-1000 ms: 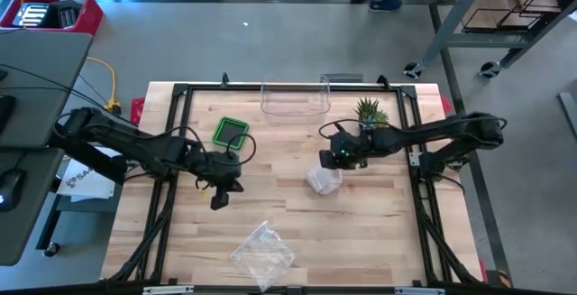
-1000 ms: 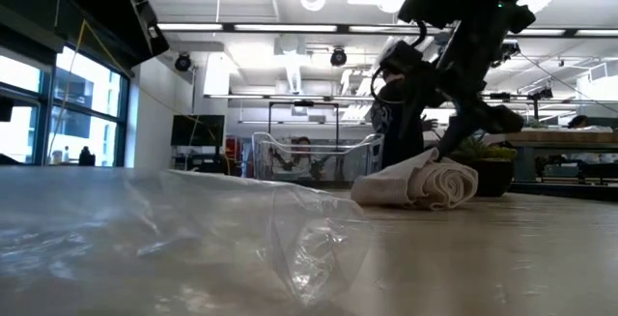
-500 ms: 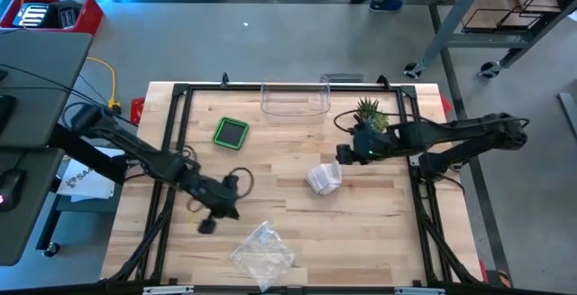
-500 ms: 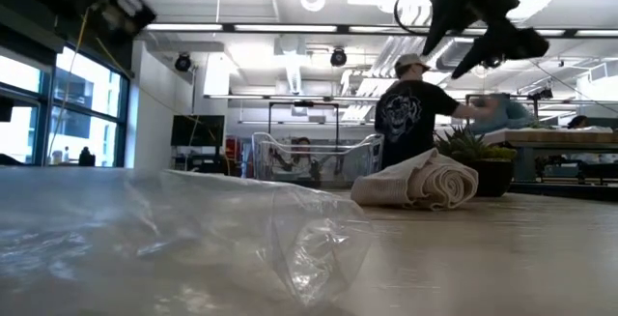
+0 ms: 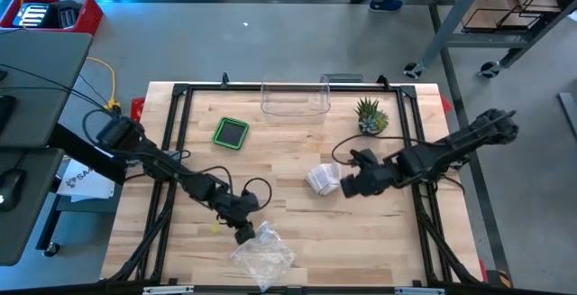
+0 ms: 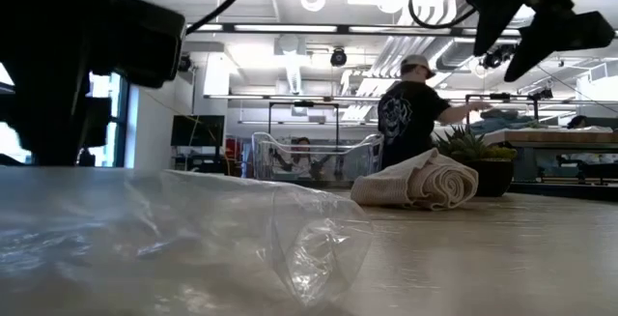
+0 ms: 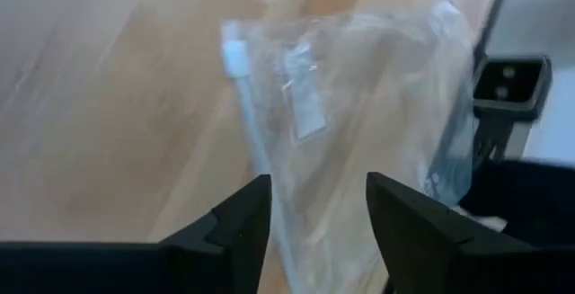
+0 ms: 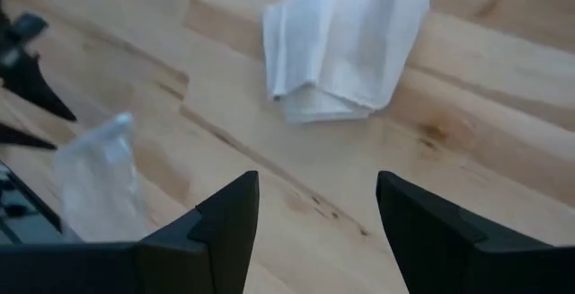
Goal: Roll bandage
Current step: Put the rolled bandage into the transparent zip bag
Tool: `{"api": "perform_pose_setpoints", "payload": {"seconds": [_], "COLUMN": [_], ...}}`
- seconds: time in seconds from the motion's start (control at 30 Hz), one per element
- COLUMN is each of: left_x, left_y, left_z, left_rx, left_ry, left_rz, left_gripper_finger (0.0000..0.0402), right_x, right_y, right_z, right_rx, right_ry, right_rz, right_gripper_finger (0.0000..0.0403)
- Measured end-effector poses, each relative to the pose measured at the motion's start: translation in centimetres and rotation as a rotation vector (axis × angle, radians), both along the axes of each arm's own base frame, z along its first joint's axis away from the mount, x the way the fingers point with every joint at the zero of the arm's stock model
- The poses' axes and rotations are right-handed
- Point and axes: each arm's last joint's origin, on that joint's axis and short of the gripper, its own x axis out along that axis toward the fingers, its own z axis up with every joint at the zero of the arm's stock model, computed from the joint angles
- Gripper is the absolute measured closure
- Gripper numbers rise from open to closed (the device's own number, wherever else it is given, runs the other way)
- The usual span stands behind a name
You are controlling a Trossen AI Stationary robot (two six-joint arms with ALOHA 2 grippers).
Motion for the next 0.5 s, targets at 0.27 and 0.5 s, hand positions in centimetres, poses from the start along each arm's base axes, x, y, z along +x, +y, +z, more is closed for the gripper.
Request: {"api": "perform_pose_setpoints", "payload": {"seconds": [0.27,0.5], "left_x": [-1.2,-1.8], "left_y": [-1.9,-2.9], "left_z": [-0.2,-1.8], "left_rx": [-0.032,0.046], "left_ry": [0.066,0.099], "left_rz": [0.149,0.227], "left_gripper_finger": [0.0222,0.0222], "right_x": [-0.4,-0.4], "right_y": [1.8,1.9], "right_z": [-0.5,-0.5], "right_rx": [-0.014,-0.008], "right_ry": [0.026,0.015], "right_rz": [0.078,0.042], "right_gripper_finger": [0.0187,0.0187]}}
